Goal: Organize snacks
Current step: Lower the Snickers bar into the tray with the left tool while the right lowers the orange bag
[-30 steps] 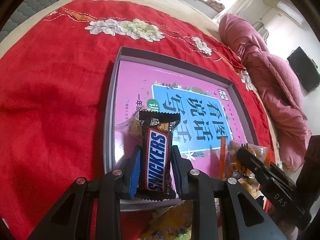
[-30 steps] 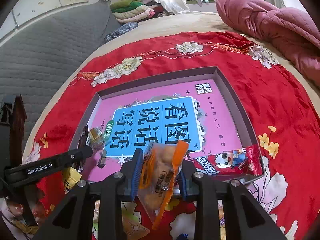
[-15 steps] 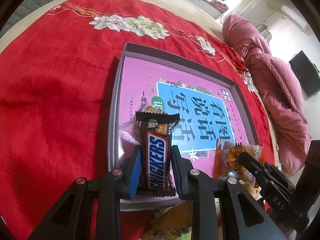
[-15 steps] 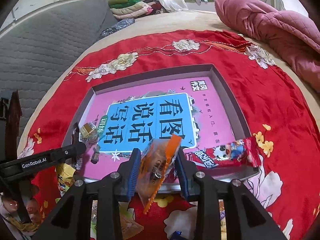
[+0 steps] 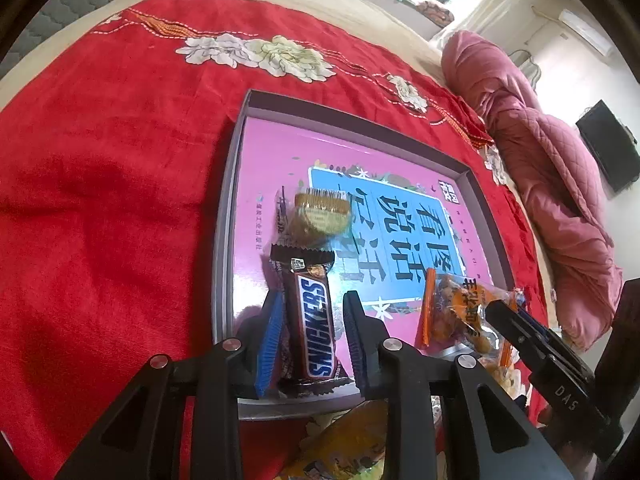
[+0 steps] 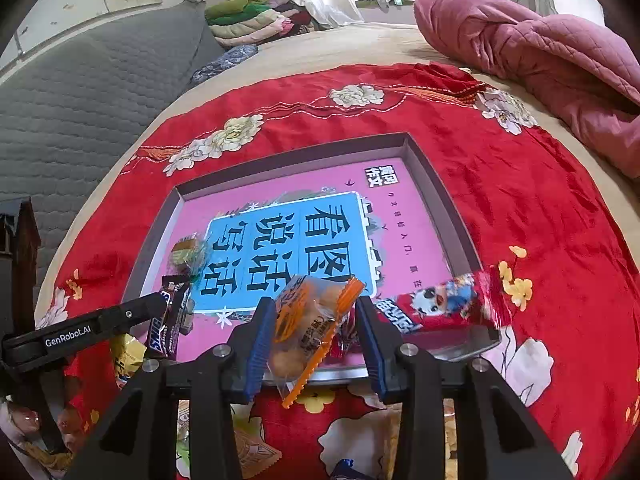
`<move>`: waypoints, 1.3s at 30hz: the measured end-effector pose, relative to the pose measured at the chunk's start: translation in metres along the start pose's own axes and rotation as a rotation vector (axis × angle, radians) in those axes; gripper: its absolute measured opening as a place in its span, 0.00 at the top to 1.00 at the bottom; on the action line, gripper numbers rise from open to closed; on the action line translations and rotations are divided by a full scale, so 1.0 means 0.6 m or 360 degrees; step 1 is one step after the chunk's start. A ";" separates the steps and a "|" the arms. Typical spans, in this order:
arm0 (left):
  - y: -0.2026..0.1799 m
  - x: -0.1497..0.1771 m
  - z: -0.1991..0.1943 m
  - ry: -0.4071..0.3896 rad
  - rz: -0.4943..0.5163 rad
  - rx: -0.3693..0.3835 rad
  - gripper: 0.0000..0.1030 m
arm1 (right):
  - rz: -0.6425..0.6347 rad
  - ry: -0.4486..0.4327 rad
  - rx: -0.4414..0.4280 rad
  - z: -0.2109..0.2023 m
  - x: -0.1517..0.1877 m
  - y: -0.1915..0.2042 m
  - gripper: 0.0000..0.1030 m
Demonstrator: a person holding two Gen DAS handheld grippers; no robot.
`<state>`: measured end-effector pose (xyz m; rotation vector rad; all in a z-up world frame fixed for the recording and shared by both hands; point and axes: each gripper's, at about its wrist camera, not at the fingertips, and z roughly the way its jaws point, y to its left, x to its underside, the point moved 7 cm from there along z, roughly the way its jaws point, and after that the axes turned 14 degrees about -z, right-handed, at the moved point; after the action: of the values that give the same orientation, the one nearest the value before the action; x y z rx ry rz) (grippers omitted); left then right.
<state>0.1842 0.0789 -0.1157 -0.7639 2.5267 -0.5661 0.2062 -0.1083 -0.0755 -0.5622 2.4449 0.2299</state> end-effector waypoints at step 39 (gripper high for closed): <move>-0.008 -0.010 -0.072 -0.0088 -0.0026 0.0092 0.45 | 0.0113 -0.0074 0.0009 -0.033 -0.001 -0.036 0.51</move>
<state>0.1683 0.0899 -0.0761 -0.7697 2.4447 -0.6124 0.2059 -0.1333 -0.0601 -0.4630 2.4222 0.2624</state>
